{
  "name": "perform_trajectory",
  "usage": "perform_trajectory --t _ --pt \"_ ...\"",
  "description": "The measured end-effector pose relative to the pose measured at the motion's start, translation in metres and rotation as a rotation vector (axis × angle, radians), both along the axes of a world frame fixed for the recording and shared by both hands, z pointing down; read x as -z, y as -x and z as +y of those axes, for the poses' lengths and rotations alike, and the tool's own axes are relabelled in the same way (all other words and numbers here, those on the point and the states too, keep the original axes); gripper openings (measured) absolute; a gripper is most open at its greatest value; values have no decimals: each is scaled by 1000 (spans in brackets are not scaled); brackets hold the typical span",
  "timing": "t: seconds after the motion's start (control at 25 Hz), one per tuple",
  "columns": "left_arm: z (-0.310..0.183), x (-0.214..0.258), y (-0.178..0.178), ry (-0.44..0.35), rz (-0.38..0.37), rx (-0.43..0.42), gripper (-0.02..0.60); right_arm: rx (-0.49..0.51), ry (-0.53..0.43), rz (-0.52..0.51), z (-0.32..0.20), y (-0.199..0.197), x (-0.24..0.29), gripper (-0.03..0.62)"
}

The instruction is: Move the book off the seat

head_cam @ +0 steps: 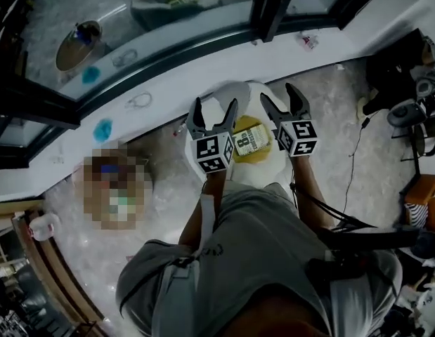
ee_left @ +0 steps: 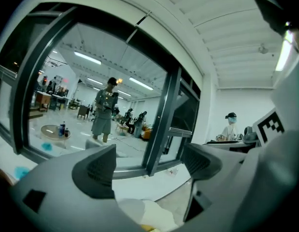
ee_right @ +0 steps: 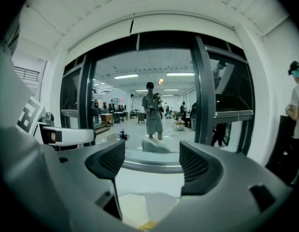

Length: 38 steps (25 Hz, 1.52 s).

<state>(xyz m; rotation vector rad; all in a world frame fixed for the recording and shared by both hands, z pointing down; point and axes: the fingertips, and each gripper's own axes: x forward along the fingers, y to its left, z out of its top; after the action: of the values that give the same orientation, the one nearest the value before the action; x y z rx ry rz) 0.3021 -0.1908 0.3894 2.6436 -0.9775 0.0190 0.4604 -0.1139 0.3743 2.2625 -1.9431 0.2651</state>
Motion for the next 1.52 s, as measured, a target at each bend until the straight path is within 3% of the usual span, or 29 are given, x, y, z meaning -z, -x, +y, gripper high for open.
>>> perform_trajectory --t 0.12,0.36,0.52,0.64,0.92,1.08,1.32,1.52 --pt "2 -4 1 27 -15 51 448 67 -13 10 -15 0 4 357" --pt "7 -22 -29 69 -84 94 448 99 23 -42 -17 -46 -14 357" --pt "4 -57 -45 81 -131 94 448 116 42 -42 -21 -68 -47 357" --pt "5 -102 -62 150 -183 92 448 108 74 -80 -22 -90 -89 357" --pt "-10 -245 -108 285 -231 70 448 81 182 -116 -30 -120 -228 357" --pt "9 -353 -121 394 -297 48 449 110 331 -153 -9 -123 -350 359" --pt "46 -526 -119 586 -390 -2 449 145 518 -194 18 -124 -529 359" --pt "71 -650 -107 719 -415 0 449 155 625 -240 39 -120 -654 359"
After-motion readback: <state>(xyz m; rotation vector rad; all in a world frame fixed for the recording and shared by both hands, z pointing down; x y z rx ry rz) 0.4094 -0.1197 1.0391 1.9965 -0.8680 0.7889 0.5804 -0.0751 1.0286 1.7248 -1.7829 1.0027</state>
